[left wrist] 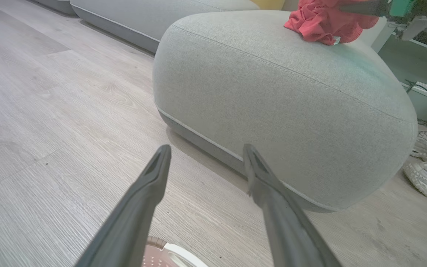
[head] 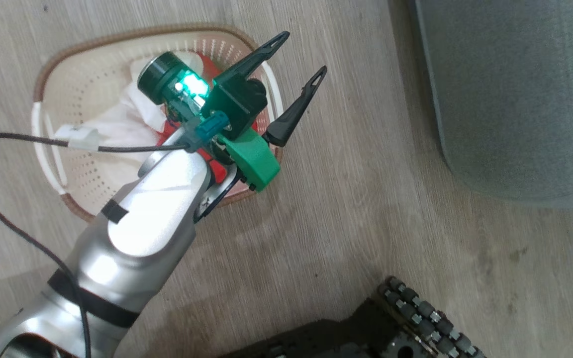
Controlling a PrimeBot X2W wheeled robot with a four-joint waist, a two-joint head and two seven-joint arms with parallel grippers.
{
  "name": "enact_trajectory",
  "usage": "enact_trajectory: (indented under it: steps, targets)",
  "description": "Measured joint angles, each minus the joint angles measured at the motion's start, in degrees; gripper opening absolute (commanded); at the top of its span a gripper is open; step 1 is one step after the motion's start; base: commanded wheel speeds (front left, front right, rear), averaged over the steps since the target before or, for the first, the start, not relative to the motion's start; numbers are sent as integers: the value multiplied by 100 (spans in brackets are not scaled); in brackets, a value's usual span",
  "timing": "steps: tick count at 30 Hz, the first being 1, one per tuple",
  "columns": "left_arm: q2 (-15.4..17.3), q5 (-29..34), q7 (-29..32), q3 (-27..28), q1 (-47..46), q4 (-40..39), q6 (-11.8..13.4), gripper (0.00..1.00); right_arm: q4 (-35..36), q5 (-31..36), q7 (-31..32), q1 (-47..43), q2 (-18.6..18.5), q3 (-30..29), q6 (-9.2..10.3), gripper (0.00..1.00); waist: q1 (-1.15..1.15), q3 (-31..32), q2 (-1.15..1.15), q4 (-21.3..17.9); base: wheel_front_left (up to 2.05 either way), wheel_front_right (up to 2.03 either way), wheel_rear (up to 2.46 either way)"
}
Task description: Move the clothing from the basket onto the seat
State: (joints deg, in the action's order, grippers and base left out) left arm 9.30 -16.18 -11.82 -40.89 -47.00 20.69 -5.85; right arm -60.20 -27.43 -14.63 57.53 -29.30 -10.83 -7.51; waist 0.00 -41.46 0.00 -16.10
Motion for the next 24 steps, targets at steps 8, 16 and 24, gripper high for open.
enact_trajectory:
  steps: [8, 16, 24]
  targets:
    - [-158, -211, -199, 52, 135, 439, 51, 100, 712, -227, 0, -1021, 1, 388, 0, 100, 0, 679, 0, 81, 0, 0, 0]
    - [-237, -388, -246, 412, 678, 635, 152, 100, 1443, -289, 0, -1719, 120, 677, 1, 100, 0, 1459, 0, 230, 0, 0, 0]
    - [-241, -401, -247, 999, 1372, 565, 225, 100, 2035, -179, 0, -2152, 305, 1063, 1, 100, -1, 2197, 0, 490, 0, 0, 0]
